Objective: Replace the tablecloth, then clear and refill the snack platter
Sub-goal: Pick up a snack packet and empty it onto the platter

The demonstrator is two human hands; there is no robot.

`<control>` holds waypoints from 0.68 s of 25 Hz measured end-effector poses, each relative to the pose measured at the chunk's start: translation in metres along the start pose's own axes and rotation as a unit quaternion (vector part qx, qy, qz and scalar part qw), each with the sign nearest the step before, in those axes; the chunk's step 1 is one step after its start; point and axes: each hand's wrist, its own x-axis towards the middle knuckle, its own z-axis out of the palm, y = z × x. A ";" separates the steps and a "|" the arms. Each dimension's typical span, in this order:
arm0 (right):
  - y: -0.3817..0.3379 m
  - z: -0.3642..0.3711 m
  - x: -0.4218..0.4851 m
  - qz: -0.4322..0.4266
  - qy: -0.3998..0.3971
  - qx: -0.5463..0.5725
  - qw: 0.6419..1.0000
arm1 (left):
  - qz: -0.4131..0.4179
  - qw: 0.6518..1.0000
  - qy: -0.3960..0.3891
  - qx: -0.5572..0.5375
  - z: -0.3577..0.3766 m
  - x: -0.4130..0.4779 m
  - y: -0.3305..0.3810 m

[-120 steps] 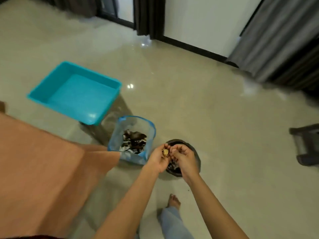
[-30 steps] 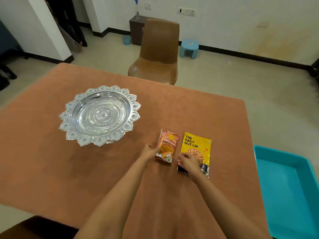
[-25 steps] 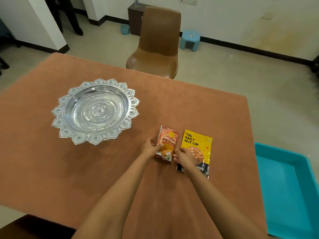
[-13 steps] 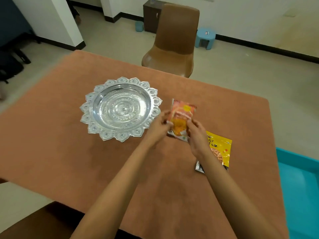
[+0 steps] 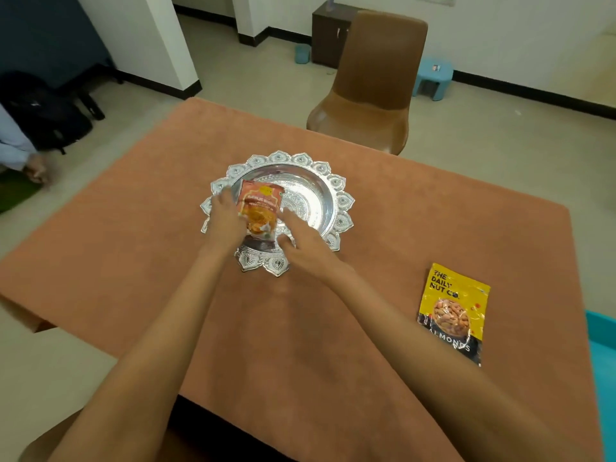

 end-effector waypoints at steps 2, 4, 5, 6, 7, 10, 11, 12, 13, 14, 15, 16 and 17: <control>0.001 0.004 0.001 -0.005 -0.002 -0.002 1.000 | 0.152 0.975 0.014 0.162 0.006 -0.002 0.007; 0.011 0.005 -0.005 0.006 0.036 0.031 0.999 | 0.223 0.937 -0.048 0.266 0.017 0.001 0.008; 0.018 0.005 -0.010 0.013 0.059 0.049 0.997 | 0.212 0.930 -0.080 0.290 0.022 0.005 0.007; 0.026 0.004 -0.017 0.020 0.087 0.060 0.994 | 0.192 0.927 -0.105 0.305 0.024 0.008 0.007; 0.033 0.002 -0.024 0.022 0.118 0.064 0.991 | 0.172 0.923 -0.126 0.321 0.023 0.012 0.009; 0.052 -0.012 -0.052 0.023 0.213 0.067 0.975 | 0.147 0.906 -0.135 0.374 0.017 0.012 0.041; 0.061 -0.019 -0.064 0.032 0.233 0.062 0.970 | 0.168 0.914 -0.118 0.349 0.023 0.008 0.060; 0.069 -0.026 -0.076 0.047 0.250 0.055 0.966 | 0.209 0.927 -0.099 0.297 0.034 -0.002 0.082; 0.079 -0.034 -0.089 0.066 0.270 0.047 0.959 | 0.264 0.937 -0.081 0.215 0.049 -0.016 0.104; 0.091 -0.041 -0.104 0.093 0.294 0.042 0.950 | 0.317 0.939 -0.072 0.113 0.066 -0.034 0.127; 0.107 -0.048 -0.119 0.128 0.320 0.035 0.938 | 0.354 0.931 -0.085 0.024 0.086 -0.055 0.146; 0.125 -0.055 -0.136 0.174 0.345 0.024 0.922 | 0.381 0.918 -0.112 -0.024 0.108 -0.078 0.163; 0.145 -0.061 -0.153 0.225 0.362 0.011 0.905 | 0.387 0.909 -0.151 -0.034 0.132 -0.100 0.174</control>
